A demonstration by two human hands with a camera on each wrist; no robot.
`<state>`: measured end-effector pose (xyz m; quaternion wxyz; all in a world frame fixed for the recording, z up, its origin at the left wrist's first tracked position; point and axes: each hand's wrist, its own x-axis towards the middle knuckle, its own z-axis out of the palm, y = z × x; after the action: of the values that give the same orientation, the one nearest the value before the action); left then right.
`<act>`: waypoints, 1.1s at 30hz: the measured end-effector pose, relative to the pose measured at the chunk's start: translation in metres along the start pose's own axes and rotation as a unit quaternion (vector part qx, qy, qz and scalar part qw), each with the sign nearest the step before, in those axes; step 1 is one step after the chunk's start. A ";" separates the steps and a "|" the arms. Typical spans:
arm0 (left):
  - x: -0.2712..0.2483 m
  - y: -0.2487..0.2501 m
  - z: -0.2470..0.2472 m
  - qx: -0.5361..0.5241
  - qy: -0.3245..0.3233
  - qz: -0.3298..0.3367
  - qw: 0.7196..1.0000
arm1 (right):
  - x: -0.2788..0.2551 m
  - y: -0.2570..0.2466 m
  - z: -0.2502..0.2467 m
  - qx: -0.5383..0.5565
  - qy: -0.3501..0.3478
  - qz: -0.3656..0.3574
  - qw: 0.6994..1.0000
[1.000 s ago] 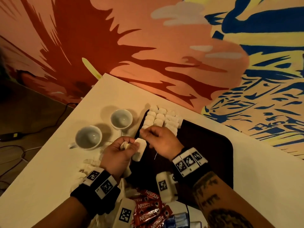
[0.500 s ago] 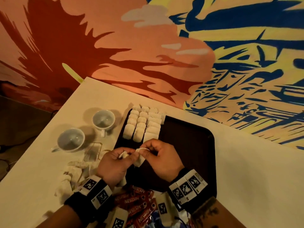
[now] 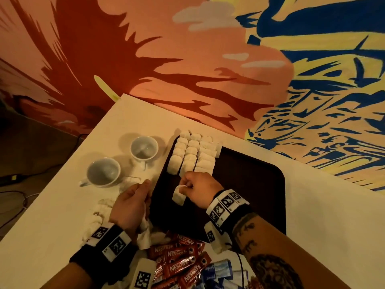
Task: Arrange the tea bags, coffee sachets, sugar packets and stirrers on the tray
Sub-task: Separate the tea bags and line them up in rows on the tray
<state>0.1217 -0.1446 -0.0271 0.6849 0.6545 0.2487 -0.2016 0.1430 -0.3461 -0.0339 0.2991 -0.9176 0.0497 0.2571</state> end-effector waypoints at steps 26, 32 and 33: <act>0.008 0.011 0.007 -0.032 -0.044 -0.013 0.998 | 0.051 0.010 -0.015 -0.057 0.073 0.084 0.992; 0.007 0.009 0.014 -0.040 -0.063 -0.021 0.997 | 0.051 0.010 -0.013 -0.038 0.086 0.088 0.992; 0.007 0.008 0.015 -0.041 -0.062 -0.020 0.997 | 0.050 0.011 -0.014 -0.027 0.092 0.093 0.991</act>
<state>0.1335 -0.1584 -0.0245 0.7211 0.6072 0.2267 -0.2449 0.1899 -0.3595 -0.0550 0.2430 -0.9366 0.1550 0.1992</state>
